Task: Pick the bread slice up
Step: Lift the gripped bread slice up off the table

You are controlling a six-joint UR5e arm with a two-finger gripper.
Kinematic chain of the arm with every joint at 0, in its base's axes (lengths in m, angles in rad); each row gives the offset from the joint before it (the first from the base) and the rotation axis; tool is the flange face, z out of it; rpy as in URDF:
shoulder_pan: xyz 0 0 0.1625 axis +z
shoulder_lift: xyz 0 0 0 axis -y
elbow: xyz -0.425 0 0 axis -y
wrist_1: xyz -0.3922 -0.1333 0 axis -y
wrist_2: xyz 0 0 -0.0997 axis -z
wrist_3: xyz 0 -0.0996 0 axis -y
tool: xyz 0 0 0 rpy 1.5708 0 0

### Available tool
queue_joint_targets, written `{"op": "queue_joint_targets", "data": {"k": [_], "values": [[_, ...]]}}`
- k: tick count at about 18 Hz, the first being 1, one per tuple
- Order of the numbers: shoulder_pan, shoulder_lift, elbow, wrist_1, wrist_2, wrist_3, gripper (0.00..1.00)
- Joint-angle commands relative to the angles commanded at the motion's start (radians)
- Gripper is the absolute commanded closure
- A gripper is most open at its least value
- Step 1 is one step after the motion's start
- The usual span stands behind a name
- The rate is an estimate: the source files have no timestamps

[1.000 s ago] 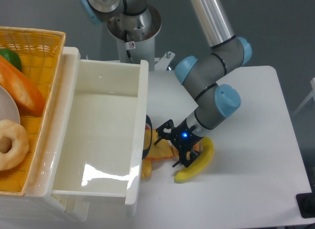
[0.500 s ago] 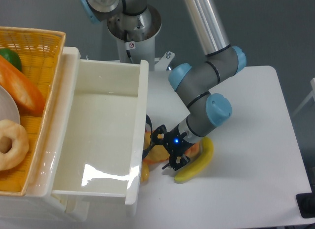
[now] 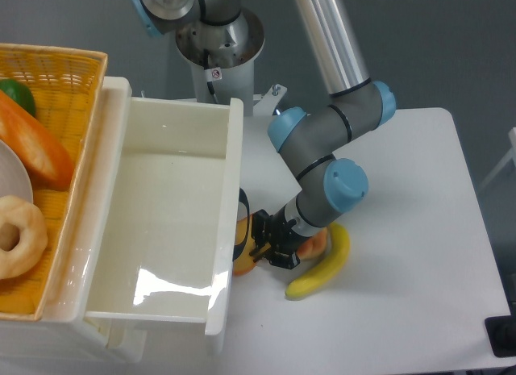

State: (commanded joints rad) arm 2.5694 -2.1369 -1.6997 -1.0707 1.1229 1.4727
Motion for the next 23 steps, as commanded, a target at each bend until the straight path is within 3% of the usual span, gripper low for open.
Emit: {"op": "queue_joint_targets", "data": {"k": [6, 11, 15, 21, 23], "values": [[0.003, 0.012, 0.028, 0.002, -0.005, -0.057, 1.0], [0.035, 0.04, 0.121, -0.002, 0.0, -0.077, 1.0], [0.087, 0.071, 0.166, -0.005, -0.006, -0.13, 1.0], [0.175, 0.071, 0.213, -0.006, 0.002, -0.18, 1.0], [0.189, 0.068, 0.244, -0.008, 0.085, -0.177, 1.0]]}}
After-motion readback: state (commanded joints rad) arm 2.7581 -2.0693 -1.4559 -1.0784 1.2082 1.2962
